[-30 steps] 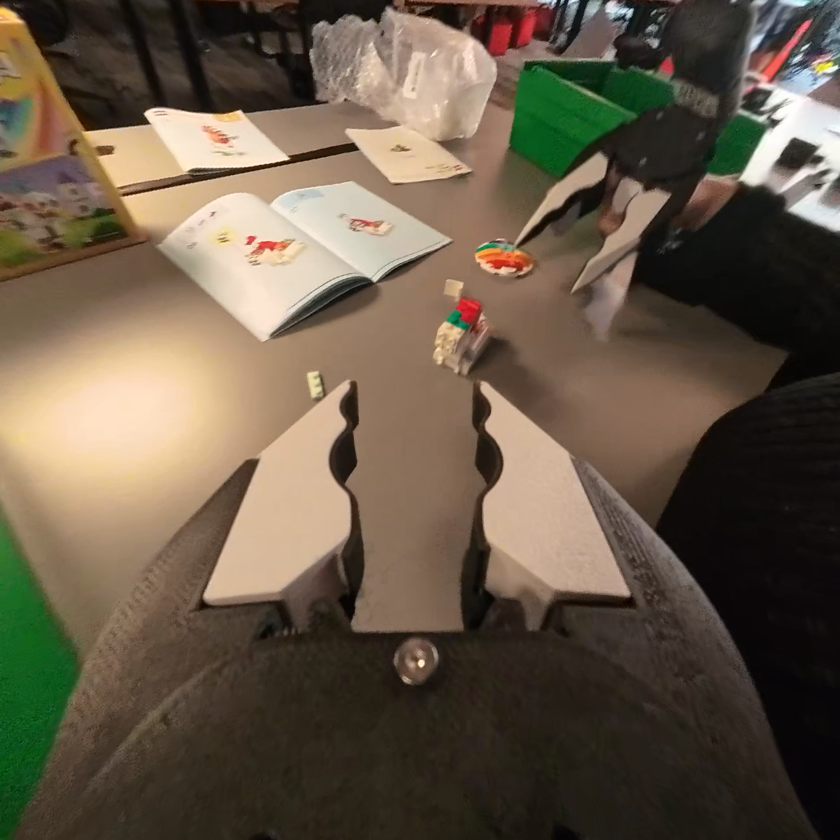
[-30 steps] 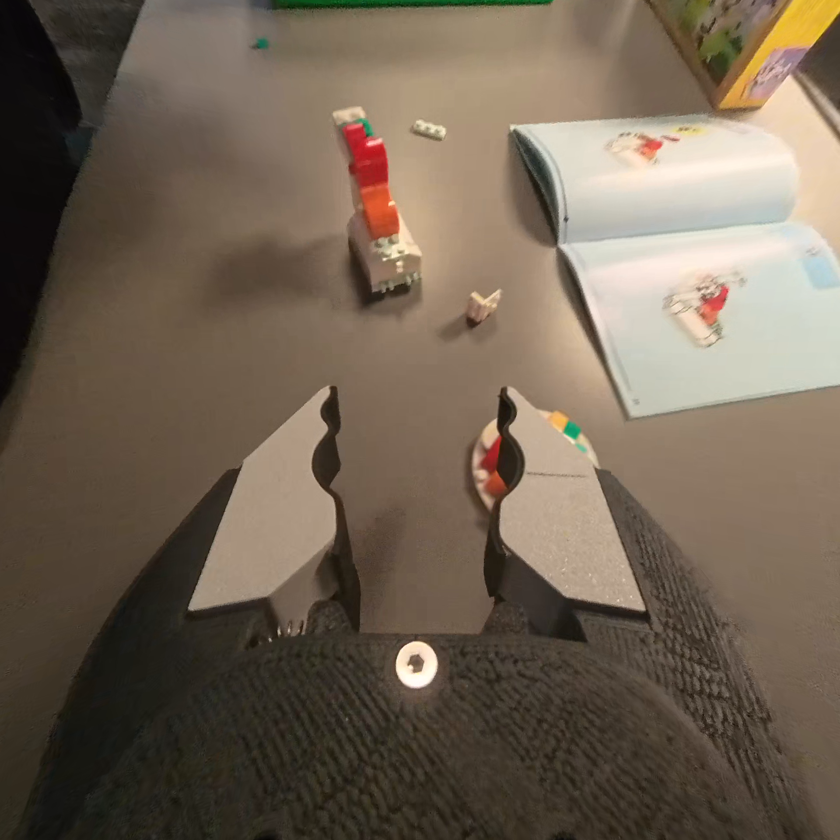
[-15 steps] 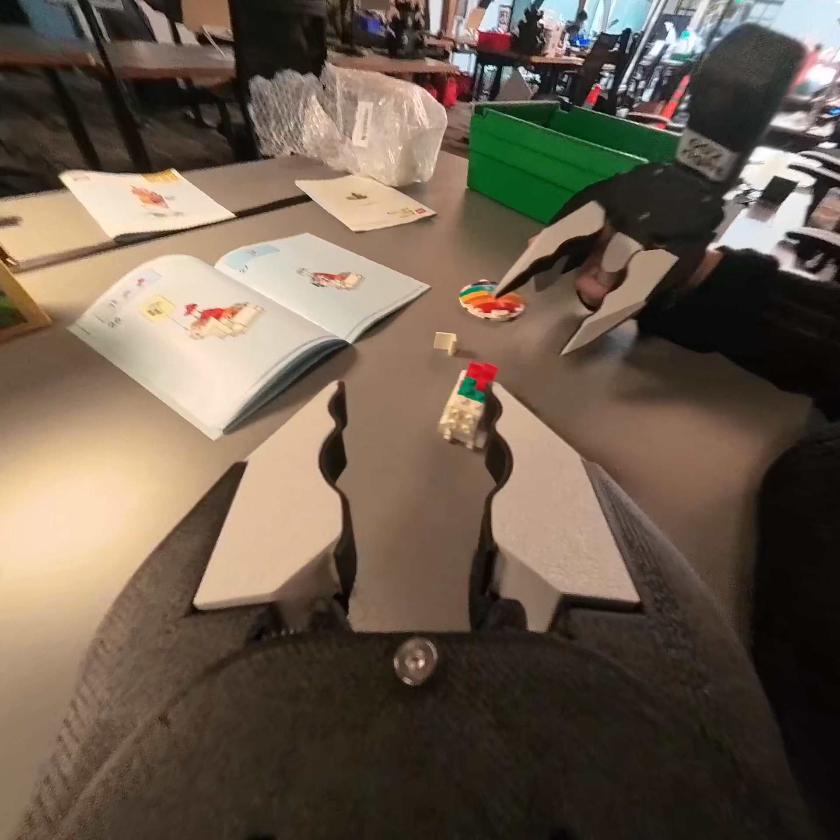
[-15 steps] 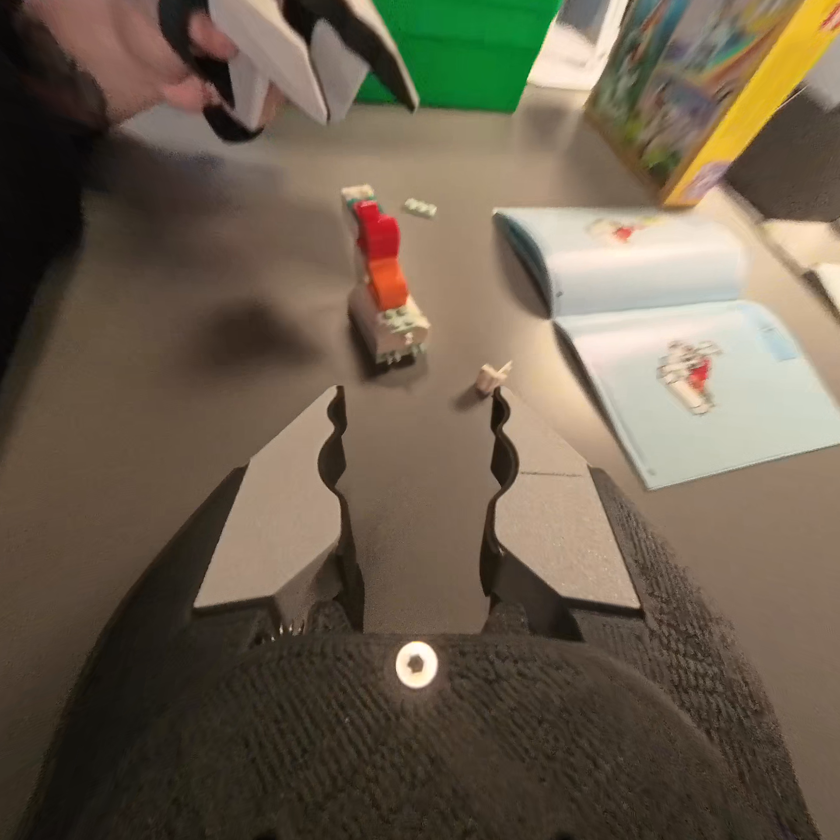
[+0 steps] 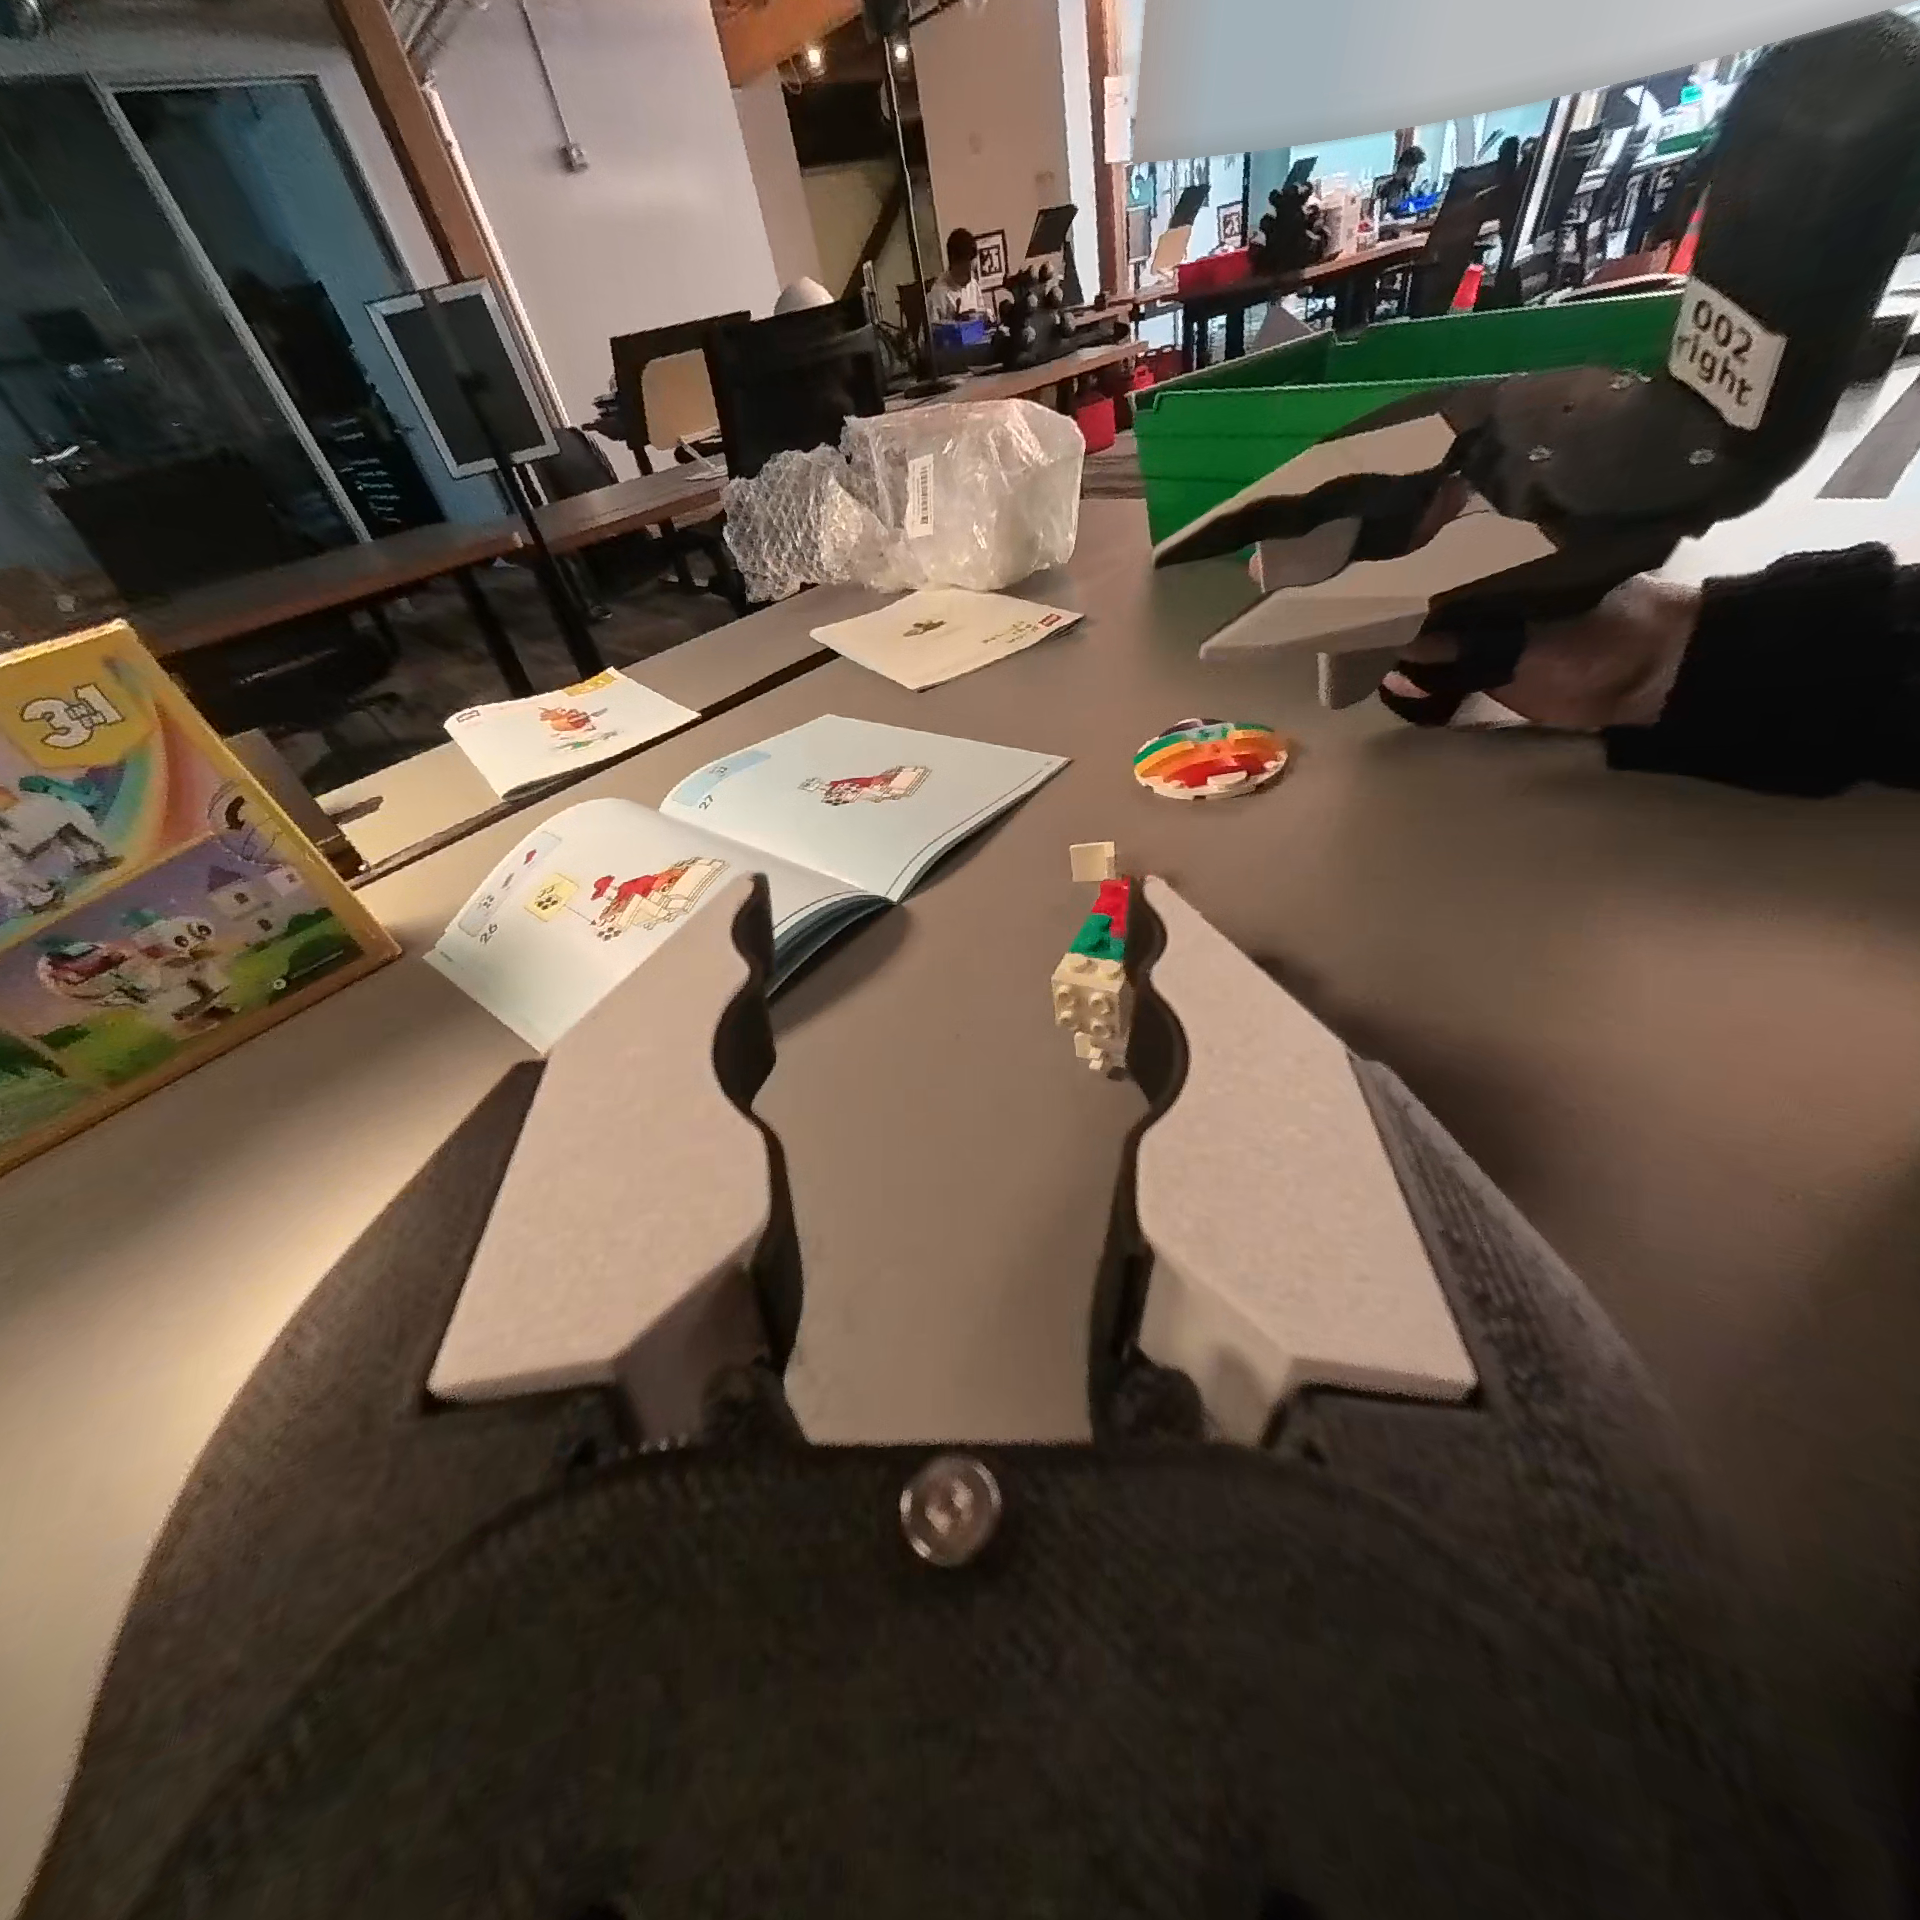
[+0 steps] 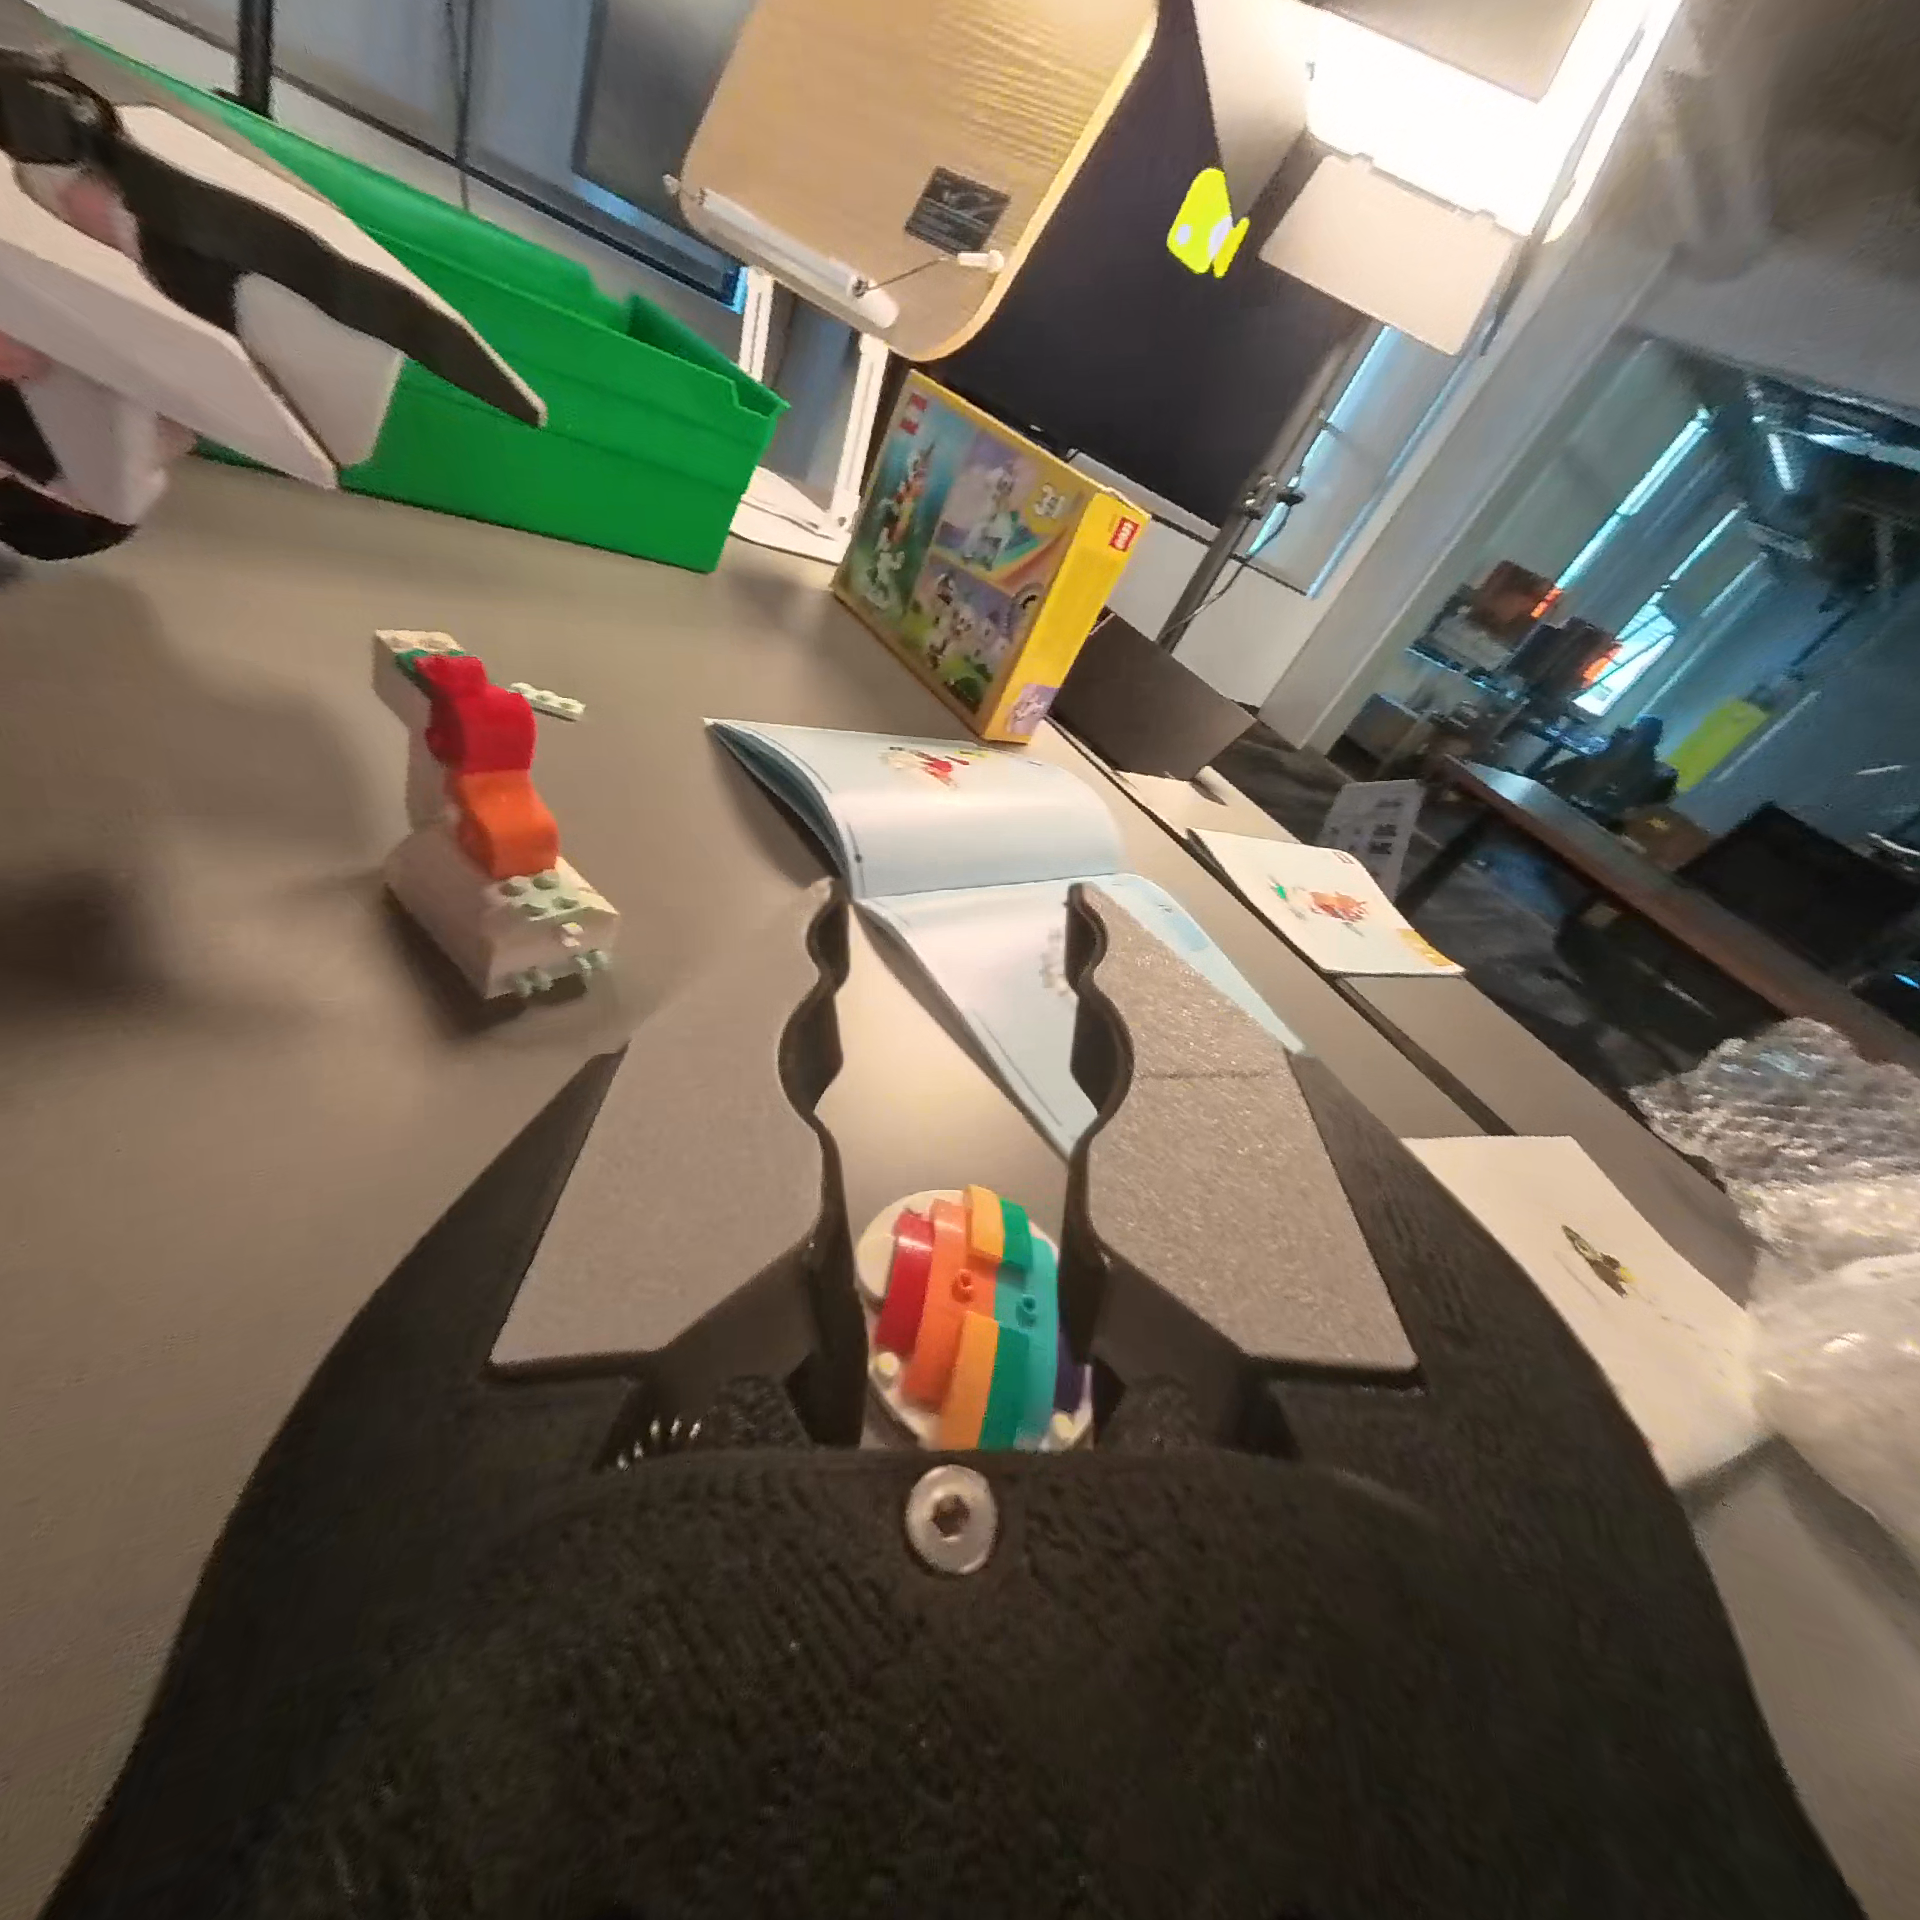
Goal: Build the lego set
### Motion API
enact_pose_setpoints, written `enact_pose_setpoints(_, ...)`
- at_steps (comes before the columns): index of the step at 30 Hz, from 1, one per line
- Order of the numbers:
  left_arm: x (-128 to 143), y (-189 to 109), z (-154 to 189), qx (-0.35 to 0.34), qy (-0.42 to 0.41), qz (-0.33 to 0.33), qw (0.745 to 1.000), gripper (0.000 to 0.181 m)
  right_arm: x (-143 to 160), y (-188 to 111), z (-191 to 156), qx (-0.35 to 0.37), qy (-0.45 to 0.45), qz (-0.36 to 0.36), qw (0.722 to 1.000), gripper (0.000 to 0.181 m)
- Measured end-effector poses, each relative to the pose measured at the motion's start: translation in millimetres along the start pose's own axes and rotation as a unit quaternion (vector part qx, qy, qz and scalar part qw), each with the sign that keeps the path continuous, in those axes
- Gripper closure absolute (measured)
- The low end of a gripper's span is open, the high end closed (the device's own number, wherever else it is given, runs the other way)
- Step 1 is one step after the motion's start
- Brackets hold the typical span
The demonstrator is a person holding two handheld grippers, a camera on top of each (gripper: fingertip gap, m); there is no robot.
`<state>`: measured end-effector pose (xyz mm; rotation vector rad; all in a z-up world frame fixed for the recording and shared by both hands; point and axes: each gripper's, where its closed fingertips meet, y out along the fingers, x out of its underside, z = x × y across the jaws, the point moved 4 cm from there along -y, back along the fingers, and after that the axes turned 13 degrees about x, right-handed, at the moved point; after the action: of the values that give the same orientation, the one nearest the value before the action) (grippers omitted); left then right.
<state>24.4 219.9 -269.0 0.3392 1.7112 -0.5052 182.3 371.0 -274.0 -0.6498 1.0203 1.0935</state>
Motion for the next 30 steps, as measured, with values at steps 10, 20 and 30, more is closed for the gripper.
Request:
enact_pose_setpoints(10,-0.5,0.2,-0.9,0.013,-0.031,0.015,0.999,0.114,4.7,0.0,10.0,0.036,-0.015,-0.001,0.999,0.145)
enact_pose_setpoints(20,2.7,1.4,-2.7,0.015,-0.042,0.01,0.999,0.114,5.7,0.6,8.3,0.039,-0.031,-0.002,0.999,0.148)
enact_pose_setpoints(30,5.3,3.3,-1.9,0.019,-0.041,0.002,0.999,0.114,4.7,-0.5,5.2,0.038,-0.04,0.003,0.998,0.154)
